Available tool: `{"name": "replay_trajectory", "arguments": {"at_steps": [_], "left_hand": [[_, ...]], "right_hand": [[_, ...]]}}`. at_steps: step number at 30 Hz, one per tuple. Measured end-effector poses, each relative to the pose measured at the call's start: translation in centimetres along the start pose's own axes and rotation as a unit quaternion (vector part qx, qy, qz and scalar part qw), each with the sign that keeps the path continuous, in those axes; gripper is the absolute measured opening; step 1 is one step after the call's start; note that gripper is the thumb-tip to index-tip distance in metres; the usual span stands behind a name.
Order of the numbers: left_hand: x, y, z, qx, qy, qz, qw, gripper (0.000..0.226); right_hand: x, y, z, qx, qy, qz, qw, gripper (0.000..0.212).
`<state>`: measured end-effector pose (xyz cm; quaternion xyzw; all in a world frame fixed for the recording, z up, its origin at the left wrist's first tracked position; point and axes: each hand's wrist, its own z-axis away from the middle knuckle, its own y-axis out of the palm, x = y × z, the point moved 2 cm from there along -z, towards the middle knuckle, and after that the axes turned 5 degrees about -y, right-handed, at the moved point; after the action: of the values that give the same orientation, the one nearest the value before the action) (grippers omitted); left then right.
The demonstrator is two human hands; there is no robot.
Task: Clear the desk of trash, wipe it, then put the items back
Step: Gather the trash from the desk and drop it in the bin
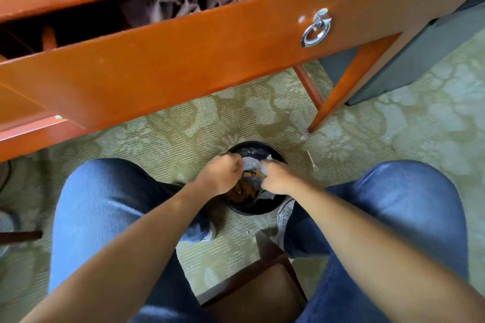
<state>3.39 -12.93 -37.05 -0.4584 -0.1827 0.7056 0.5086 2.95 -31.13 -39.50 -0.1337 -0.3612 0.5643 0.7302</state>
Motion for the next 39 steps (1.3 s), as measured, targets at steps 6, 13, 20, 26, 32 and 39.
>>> {"name": "replay_trajectory", "arguments": {"at_steps": [6,13,20,26,32,39], "left_hand": [[-0.1,2.2,-1.2,-0.005,0.008,-0.175,0.984,0.028],[0.9,9.2,-5.9,0.075,0.098,-0.231,0.965,0.073],[-0.8,12.7,-9.2,0.073,0.060,-0.263,0.960,0.039],[-1.3,12.5,-10.7,0.060,0.075,-0.294,0.951,0.024],[-1.0,11.6,-9.0,-0.003,0.057,-0.350,0.935,0.062],[-3.8,2.5,-2.0,-0.018,0.033,-0.305,0.952,0.087]], "right_hand": [[-0.2,2.3,-0.1,0.074,-0.012,0.007,0.997,0.071],[-0.6,0.9,0.4,-0.005,0.015,-0.021,1.000,0.052],[-0.9,1.0,2.3,-0.032,0.010,-0.023,0.999,0.014],[-1.8,1.4,2.3,-0.043,0.025,-0.054,0.997,0.018],[-0.2,-0.2,3.0,-0.043,0.038,-0.040,0.998,0.019],[4.1,-3.0,7.1,-0.158,0.034,-0.023,0.987,0.039]]}}
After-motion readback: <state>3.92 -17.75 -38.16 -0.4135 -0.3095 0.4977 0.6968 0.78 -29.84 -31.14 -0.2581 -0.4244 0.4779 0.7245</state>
